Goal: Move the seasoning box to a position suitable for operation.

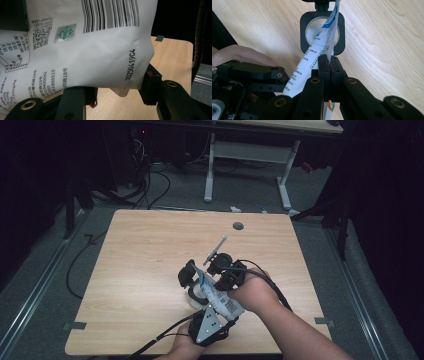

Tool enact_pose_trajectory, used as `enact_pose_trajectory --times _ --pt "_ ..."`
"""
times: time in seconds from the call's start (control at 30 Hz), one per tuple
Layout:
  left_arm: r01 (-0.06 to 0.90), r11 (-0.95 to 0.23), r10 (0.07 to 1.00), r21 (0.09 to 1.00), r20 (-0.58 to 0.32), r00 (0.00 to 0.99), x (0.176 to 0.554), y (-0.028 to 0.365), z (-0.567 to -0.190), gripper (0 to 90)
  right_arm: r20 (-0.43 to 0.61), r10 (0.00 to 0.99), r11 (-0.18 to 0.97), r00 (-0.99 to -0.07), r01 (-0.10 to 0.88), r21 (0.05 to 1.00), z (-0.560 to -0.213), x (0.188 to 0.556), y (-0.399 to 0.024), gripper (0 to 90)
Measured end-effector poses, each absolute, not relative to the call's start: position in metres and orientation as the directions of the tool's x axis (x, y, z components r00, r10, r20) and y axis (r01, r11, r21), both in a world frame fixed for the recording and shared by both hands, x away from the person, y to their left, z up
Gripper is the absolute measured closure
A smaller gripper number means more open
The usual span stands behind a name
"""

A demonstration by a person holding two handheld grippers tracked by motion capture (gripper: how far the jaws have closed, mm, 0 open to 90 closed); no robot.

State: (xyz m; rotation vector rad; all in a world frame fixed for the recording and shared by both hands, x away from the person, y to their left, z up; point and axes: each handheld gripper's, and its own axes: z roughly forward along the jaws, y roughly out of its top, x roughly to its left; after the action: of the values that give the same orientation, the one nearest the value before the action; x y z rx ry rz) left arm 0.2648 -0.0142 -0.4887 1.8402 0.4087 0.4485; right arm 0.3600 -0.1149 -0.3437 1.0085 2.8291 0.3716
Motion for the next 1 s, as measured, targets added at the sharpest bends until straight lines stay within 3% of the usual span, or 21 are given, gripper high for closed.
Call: enact_pose_trajectory --times 1.0 --pt "0.038 -0.289 0.492 0.957 0.114 0.863 0.2650 -0.0132 -0.4849 57.4 -0.042 0.627 0.756 -0.778 0.595 0.272 -0.3383 0.3601 -0.1129 90.0"
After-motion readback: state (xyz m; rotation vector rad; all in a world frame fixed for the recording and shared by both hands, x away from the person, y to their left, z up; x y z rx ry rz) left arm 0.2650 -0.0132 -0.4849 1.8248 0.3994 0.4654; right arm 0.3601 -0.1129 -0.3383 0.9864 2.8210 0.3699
